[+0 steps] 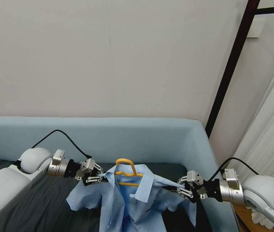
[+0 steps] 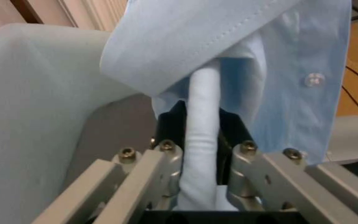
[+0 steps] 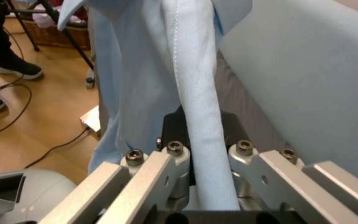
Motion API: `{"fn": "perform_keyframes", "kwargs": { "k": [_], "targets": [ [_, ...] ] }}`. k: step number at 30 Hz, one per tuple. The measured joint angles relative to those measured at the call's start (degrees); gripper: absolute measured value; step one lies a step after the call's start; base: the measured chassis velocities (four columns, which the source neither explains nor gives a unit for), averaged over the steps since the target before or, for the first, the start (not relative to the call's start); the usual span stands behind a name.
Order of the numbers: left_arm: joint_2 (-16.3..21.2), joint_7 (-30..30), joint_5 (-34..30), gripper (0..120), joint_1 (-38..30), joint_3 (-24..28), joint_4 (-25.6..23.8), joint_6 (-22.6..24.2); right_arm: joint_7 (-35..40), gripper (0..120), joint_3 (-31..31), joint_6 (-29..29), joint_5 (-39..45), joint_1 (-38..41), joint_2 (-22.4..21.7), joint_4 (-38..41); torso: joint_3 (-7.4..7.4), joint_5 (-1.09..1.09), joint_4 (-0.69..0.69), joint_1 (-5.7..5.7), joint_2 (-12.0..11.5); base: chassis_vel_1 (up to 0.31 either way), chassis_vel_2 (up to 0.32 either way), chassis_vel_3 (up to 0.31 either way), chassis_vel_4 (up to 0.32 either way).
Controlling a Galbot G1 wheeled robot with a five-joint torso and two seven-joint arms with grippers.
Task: Pick up the clothes from the sofa and hang them on the clothes hanger.
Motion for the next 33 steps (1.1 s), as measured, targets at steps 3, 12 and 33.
{"fn": "perform_keyframes", "kwargs": {
  "k": [3, 12, 33],
  "targets": [
    [-0.01, 0.00, -0.48, 30, -0.16, -0.20, 0.76, -0.71, 0.27, 4, 0.74, 0.23, 0.04, -0.26, 0.39, 0.06, 0.00, 0.00, 0.00, 0.00, 0.00, 0.000, 0.000, 0.000, 0.000],
    [3.01, 1.25, -3.31, 67, 0.14, -5.17, 2.92, -1.77, 0.27, 4, 3.60, 2.03, 0.08, -1.07, 2.91, -0.40, 0.00, -0.01, 0.00, 0.00, 0.00, 0.000, 0.000, 0.000, 0.000],
    [7.07, 8.83, -9.52, 100, 1.19, -9.70, 13.24, -2.16, -3.57, 4, 5.71, 5.52, -3.31, -1.61, 5.81, -1.27, 0.00, -0.01, 0.01, 0.00, 0.00, 0.000, 0.000, 0.000, 0.000]
  ]
}}
